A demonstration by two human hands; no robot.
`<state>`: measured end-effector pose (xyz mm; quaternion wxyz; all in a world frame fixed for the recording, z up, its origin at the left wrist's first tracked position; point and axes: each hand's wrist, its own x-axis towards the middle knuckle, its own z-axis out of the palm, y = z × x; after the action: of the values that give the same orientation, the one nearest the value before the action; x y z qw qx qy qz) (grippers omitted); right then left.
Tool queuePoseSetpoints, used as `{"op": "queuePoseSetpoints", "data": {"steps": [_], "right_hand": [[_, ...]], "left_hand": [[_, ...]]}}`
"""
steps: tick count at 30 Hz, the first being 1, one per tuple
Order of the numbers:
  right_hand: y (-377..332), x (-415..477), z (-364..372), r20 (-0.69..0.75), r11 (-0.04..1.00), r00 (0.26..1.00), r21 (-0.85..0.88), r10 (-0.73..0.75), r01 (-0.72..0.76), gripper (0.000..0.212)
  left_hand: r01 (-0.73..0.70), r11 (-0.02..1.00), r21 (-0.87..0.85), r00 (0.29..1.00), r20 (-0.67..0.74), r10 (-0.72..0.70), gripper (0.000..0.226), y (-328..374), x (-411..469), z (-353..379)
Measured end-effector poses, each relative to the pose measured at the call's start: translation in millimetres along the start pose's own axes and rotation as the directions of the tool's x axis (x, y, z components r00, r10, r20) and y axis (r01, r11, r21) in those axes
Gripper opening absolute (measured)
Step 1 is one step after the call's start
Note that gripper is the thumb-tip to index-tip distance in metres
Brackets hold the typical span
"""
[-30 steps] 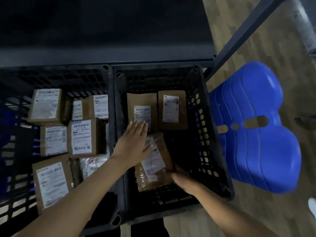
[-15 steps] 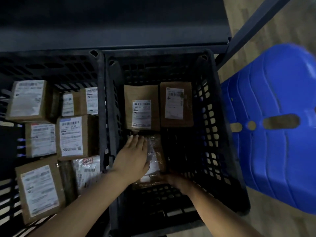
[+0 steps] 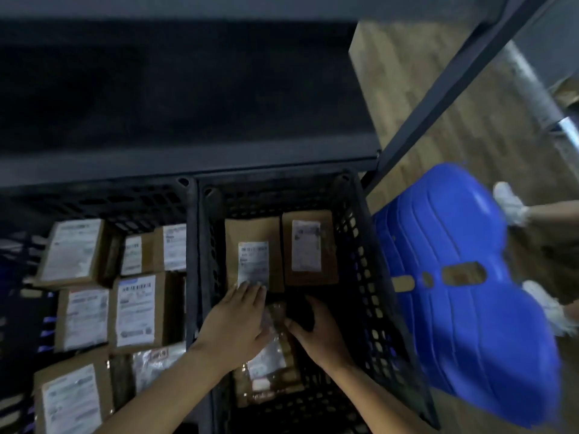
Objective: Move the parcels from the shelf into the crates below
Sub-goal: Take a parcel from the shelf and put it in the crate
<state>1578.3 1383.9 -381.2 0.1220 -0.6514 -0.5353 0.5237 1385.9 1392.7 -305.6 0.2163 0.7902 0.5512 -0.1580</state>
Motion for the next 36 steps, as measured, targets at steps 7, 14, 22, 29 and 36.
{"op": "queuePoseSetpoints", "data": {"steps": [7,14,22,29,36], "right_hand": [[-141.3,10.8,-74.9,-0.09,0.891,0.917,-0.29,-0.388,0.349,0.091],[-262.6,-10.7,-116.5,-0.196,0.732,0.734,-0.421,-0.65,0.536,0.077],[-352.8,-24.8,-145.5,-0.339,0.721,0.646,-0.446,-0.684,0.53,0.086],[-395.1,-17.9,-182.1,-0.37,0.755,0.663,-0.406,-0.651,0.515,0.09],[-416.1,19.9,-234.0,-0.338,0.762,0.687,-0.374,-0.643,0.529,0.094]], "left_hand": [[0.091,0.985,-0.148,0.939,-0.316,-0.134,0.074,-22.4,-16.2,-105.7],[0.107,0.978,-0.179,0.823,-0.536,-0.188,0.079,-58.4,-60.0,-209.5],[0.094,0.978,-0.185,0.695,-0.691,-0.197,0.081,-92.1,-90.0,-302.4],[0.091,0.972,-0.219,0.651,-0.725,-0.224,0.081,-93.1,-85.2,-345.6],[0.102,0.948,-0.3,0.609,-0.735,-0.298,0.079,-73.7,-38.9,-382.5]]}}
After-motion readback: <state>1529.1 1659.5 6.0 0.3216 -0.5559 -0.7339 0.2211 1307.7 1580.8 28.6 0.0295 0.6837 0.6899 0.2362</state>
